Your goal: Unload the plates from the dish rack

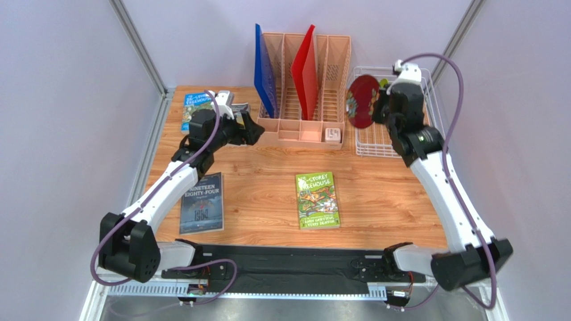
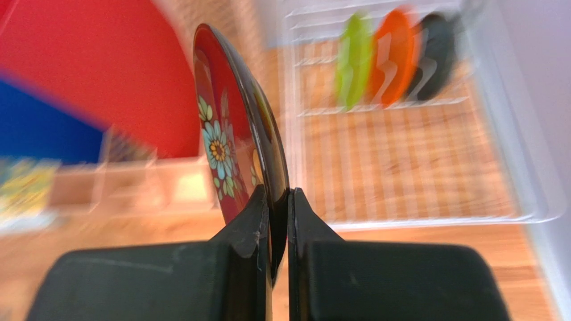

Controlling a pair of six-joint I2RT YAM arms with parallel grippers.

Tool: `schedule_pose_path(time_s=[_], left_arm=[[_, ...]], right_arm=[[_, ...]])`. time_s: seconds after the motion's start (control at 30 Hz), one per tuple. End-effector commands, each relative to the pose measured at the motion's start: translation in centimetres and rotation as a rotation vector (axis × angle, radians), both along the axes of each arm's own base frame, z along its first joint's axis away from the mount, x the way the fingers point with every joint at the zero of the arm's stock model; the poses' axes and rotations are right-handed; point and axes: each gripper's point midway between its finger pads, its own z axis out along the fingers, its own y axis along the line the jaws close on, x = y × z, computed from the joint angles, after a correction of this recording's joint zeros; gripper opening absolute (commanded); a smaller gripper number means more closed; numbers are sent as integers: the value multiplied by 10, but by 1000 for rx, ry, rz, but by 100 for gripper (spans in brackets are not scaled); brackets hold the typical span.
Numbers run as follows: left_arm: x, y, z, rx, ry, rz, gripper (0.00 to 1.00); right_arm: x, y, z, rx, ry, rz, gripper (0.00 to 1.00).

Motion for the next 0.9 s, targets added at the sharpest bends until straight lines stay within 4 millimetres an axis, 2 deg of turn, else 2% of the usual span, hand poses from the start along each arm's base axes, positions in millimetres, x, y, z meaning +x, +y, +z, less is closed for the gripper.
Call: schedule_pose_path(time_s=[0.0,0.03,0.07,0.1,0.17,0.23,0.3,0.33,0.37,0.53,0.7,0.77,0.87], left_arm=[[-22,-42,0,-225,84,-195,93],[-22,-49,6,-298,88,-215,91],[-26,-53,-3,-330,116,-235,91],[-30,-60,5,-374,91,-287,90],[-39,-68,-10,-450,175,-320,88],[-41,-73,-8,-513,176,-346,87],[-47,-79,-13,-538,187,-370,87],[-50,-81,-16,-548,193,-377,87],[-56,-86,-22,-561,218,-384,87],[-68,-103,-36,-568,234,-400,87],[-77,-125,-30,-574,226,-460,83],[-80,-134,-26,-575,216,-477,78],[-83,-144,-26,-572,225,-505,54]], right_arm=[[-49,76,-25,362,31,346,0],[-57,84,-25,417,22,375,0],[-62,90,-31,451,29,406,0],[-72,99,-36,489,25,458,0],[-80,110,-37,565,22,503,0],[-94,120,-49,610,57,554,0],[-100,129,-49,653,55,596,0],[-103,132,-59,668,77,604,0],[-106,137,-56,694,72,631,0],[-108,149,-72,741,109,656,0],[-104,163,-81,752,139,696,0],[-102,168,-78,761,135,721,0],[-100,174,-79,774,146,751,0]])
